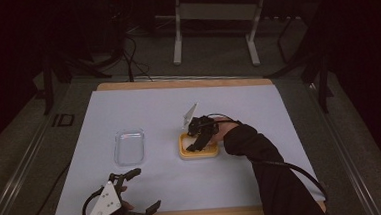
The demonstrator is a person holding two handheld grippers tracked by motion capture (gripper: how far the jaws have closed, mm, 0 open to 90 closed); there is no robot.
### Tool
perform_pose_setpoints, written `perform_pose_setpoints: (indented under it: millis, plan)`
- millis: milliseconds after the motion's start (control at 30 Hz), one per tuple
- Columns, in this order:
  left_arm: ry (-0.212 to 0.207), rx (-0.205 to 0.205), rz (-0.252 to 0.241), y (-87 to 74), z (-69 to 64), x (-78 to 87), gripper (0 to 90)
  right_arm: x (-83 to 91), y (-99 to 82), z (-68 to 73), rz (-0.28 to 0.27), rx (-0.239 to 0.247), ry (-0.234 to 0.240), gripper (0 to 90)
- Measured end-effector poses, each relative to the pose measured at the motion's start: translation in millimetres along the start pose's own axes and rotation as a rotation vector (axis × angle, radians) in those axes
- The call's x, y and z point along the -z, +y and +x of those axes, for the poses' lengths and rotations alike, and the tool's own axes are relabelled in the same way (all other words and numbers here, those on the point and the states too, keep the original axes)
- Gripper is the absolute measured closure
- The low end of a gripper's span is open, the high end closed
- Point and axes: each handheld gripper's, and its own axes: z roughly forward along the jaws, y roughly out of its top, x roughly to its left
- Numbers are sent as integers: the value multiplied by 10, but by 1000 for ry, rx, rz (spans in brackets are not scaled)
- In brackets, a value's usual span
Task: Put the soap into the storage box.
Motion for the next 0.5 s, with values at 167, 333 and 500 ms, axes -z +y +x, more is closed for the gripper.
perform_pose_setpoints:
  millis: [167, 333, 500]
  plan:
    - [1, 1, 1, -1, -1, -5, 8, 121, 5, 3, -16, -9, -25, 362]
    - [1, 4, 3, -3, 2, -9, 8, 238, 18, 30, -7, -17, -44, 329]
    - [-2, 6, 6, -5, 4, -15, 8, 359, 11, 57, -6, -63, -70, 234]
